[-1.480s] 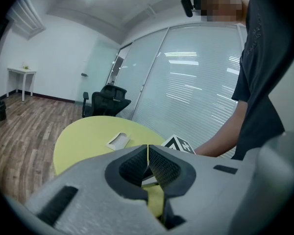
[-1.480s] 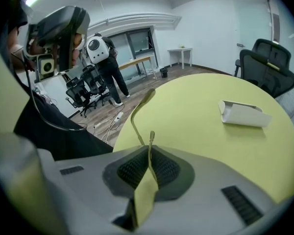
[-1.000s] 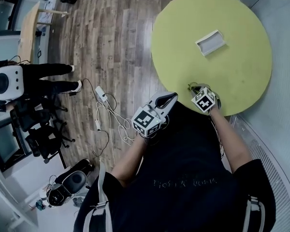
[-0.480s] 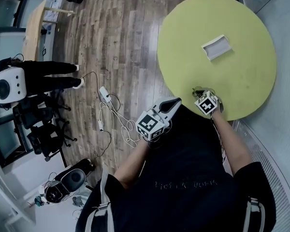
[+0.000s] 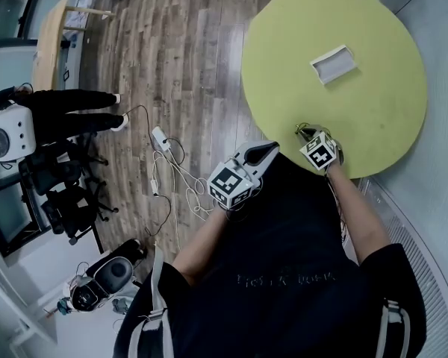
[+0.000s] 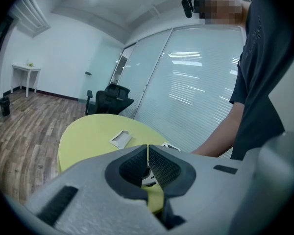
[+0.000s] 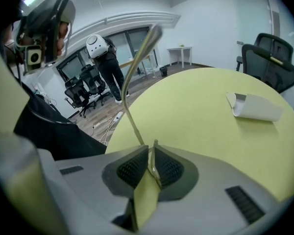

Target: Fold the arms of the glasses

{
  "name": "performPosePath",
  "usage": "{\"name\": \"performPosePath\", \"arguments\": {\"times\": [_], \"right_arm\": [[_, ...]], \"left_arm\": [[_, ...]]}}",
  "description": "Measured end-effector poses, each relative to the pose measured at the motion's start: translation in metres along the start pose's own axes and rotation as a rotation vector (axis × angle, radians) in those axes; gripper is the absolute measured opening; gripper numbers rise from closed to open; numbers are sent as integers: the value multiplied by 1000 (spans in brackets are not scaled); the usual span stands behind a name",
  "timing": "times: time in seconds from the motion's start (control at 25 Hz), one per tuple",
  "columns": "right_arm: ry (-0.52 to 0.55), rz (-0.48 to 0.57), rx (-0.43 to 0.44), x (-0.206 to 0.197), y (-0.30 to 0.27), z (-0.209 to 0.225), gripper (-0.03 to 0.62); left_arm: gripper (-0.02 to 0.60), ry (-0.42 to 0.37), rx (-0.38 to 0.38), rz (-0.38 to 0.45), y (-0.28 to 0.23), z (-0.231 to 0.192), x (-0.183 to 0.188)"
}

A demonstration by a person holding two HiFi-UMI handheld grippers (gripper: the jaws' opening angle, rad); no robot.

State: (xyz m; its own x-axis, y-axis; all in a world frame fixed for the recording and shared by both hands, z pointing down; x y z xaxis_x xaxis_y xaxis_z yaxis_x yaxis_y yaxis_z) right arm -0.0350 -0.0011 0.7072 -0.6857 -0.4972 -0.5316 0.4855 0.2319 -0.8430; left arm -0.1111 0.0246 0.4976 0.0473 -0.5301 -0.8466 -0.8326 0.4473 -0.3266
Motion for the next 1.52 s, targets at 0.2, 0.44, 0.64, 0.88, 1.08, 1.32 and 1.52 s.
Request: {"name": "performPosePath", "arguments": {"times": [0.2,0.44,0.64,0.88,1.08,1.32,1.52], "right_arm": [[-4,28,-5,1,9,4,34],[-36,73,-35,0,33,11,32],[-130,136,-47,0,65,11,31],[-166,220,-71,5,107,12,31],[-180,280,-89,9,135,6,31],[-192,328,-101,17,164,2,31],[-245,342,-83,18,170,1,31]], "left_arm": [[21,4,-15,6,-6,-2,-1],[21,8,-28,38,-13,-8,3],[20,-26,-31,36,-18,-8,7],[21,-82,-64,0,-30,-5,6],[21,-88,-75,-6,-32,-6,3],[21,-74,-81,-48,-39,-9,-8],[23,-62,-103,-92,-45,-18,-19]]}}
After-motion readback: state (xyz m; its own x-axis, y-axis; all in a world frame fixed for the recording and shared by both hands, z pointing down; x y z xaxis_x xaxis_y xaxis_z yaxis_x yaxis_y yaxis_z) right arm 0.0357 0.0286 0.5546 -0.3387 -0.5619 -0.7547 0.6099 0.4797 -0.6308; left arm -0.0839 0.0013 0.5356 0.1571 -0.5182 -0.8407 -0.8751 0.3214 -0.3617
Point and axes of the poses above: the fingertips, and each gripper's own axes: y backward along the fingers, z to its right, x out of its top, the point moved 2 cm from there along y, backward along the fingers, and after that the axes turned 8 degrees about -x, right-handed, at the moved point
